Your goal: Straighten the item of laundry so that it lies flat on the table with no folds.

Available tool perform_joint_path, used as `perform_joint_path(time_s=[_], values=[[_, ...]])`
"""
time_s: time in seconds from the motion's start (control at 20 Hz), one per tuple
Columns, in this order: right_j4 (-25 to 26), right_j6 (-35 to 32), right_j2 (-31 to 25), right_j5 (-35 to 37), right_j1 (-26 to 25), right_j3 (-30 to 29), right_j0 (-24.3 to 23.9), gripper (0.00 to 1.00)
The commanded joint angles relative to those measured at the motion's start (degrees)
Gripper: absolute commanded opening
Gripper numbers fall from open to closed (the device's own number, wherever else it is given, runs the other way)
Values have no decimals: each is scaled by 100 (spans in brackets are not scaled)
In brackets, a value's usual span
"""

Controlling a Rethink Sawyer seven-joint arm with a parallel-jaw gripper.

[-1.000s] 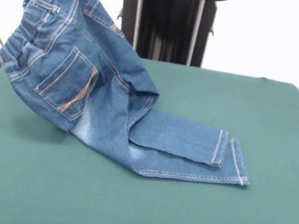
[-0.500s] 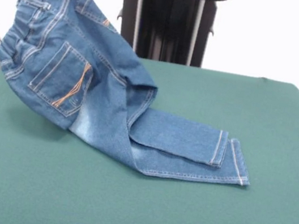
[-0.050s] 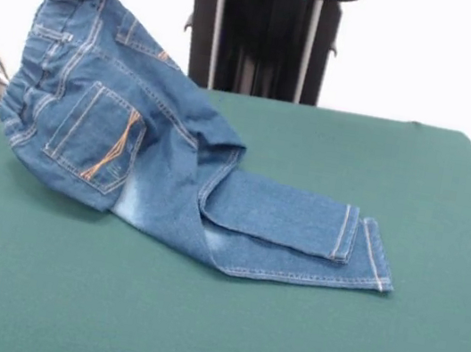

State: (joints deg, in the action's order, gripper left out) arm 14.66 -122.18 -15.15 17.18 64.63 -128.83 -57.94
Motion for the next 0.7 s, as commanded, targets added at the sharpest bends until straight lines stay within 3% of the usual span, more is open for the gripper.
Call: perform_joint_path(time_s=[0.05,0.5,0.7], values=[[561,656,-872,-267,-306,-261,109,100],[629,203,-854,-148,-339,-262,237,100],[541,151,-843,128,-286,11,451,100]])
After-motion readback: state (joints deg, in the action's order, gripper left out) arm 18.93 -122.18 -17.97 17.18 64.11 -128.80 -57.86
